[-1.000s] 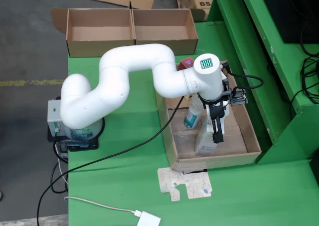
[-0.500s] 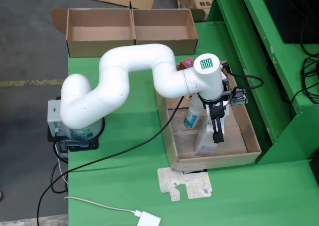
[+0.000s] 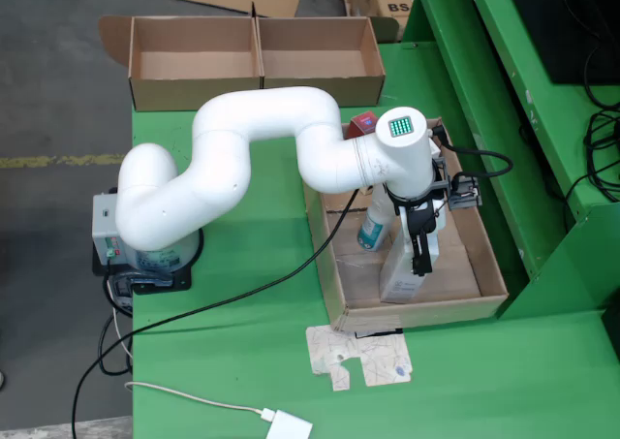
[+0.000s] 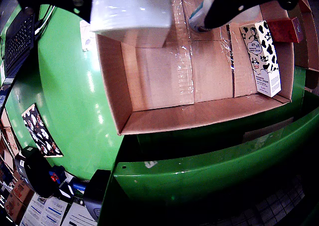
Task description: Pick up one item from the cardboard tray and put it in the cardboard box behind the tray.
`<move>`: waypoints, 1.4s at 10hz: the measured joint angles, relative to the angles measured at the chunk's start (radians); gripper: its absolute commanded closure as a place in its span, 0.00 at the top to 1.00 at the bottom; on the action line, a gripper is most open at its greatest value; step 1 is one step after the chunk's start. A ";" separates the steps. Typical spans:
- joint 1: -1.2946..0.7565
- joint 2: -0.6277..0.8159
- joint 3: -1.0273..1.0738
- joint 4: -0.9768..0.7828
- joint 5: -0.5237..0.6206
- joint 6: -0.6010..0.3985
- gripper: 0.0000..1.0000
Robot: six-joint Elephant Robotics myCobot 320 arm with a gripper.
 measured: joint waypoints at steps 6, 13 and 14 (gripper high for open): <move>-0.003 0.000 0.002 0.000 -0.002 -0.006 0.00; -0.003 0.000 0.003 0.000 -0.002 -0.008 0.00; -0.003 0.000 0.003 0.000 -0.002 -0.008 0.00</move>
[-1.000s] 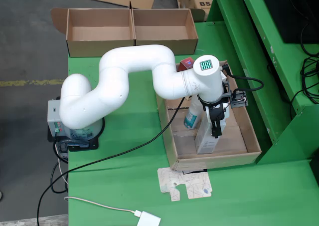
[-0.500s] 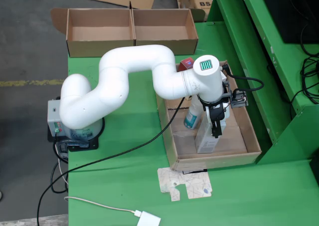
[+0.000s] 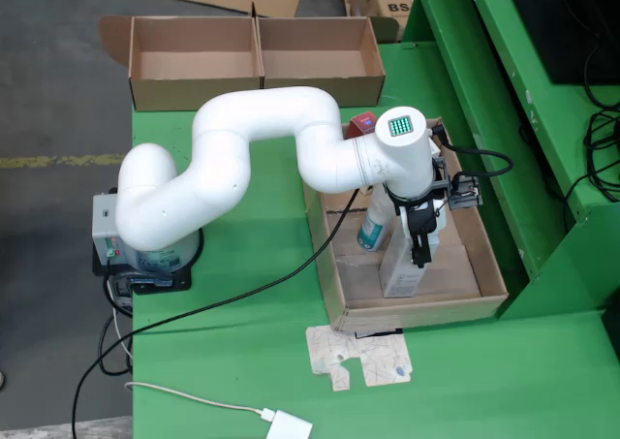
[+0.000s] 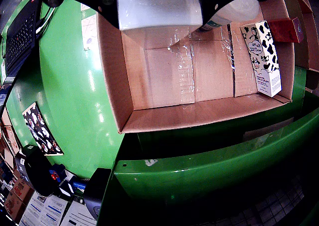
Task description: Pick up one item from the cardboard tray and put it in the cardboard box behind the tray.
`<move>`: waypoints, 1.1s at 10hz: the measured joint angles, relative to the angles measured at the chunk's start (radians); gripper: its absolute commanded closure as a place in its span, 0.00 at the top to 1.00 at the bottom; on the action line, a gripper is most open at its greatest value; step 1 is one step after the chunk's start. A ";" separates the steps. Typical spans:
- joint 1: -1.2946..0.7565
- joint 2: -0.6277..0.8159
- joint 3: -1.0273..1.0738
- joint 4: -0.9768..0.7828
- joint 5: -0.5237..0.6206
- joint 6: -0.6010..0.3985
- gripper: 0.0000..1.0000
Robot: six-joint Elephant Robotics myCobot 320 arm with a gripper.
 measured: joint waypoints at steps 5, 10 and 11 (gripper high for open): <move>0.000 0.000 0.000 0.000 0.000 0.000 0.00; 0.009 0.031 -0.054 0.019 0.000 -0.026 0.00; 0.021 0.052 -0.066 0.017 -0.003 -0.026 0.00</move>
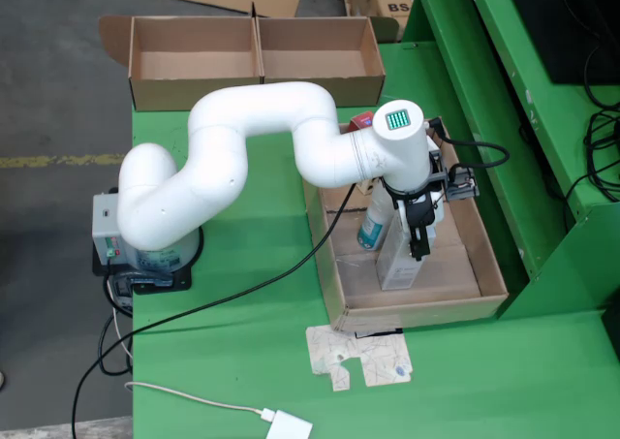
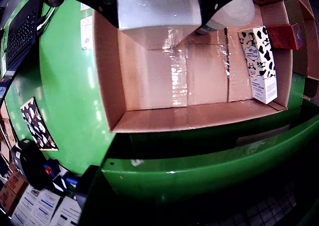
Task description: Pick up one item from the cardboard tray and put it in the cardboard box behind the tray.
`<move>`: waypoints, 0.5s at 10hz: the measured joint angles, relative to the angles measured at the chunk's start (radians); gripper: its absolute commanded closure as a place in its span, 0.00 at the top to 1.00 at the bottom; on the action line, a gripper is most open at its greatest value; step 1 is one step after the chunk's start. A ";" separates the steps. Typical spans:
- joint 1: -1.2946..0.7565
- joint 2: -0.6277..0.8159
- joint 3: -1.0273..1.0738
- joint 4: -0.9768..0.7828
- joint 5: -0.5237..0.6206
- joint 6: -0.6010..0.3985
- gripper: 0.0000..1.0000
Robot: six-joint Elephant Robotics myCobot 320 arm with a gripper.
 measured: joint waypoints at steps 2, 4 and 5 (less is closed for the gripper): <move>0.015 -0.002 0.029 -0.038 0.005 -0.008 0.00; 0.014 -0.009 0.126 -0.098 -0.018 -0.003 0.00; 0.017 -0.009 0.153 -0.098 -0.018 0.000 0.00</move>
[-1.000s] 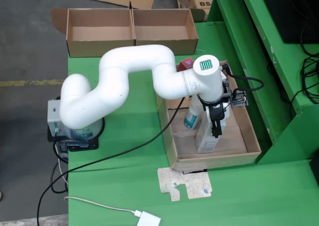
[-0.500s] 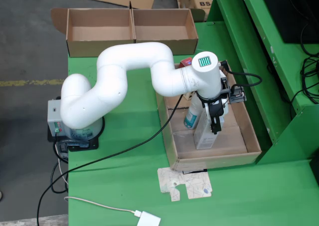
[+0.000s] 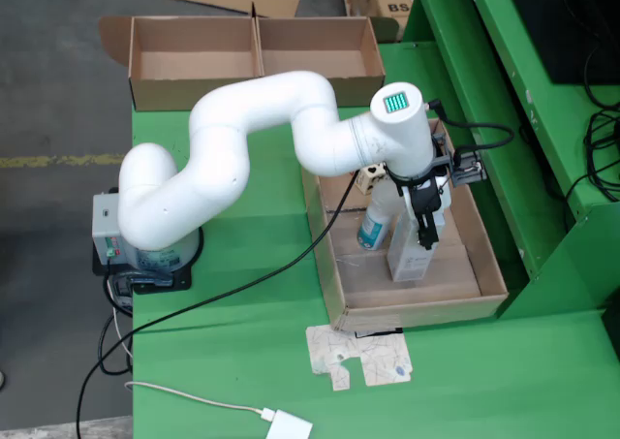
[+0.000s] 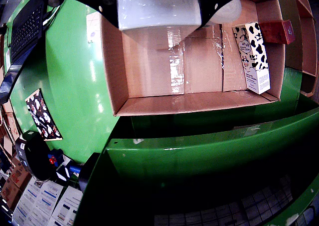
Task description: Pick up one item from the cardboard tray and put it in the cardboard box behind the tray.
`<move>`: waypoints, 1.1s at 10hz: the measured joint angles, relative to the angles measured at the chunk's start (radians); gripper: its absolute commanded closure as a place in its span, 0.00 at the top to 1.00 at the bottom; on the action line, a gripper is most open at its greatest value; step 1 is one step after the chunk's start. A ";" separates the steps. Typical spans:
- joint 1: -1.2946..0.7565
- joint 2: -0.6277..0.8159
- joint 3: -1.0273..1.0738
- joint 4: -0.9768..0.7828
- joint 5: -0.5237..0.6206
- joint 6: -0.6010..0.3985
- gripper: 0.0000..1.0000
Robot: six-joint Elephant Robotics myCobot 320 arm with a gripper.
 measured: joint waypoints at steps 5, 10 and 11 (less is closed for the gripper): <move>0.046 -0.162 0.227 -0.156 -0.051 0.035 0.00; 0.204 -0.172 0.471 0.308 -0.514 -0.017 0.00; 0.218 -0.155 0.471 0.353 -0.551 -0.017 0.00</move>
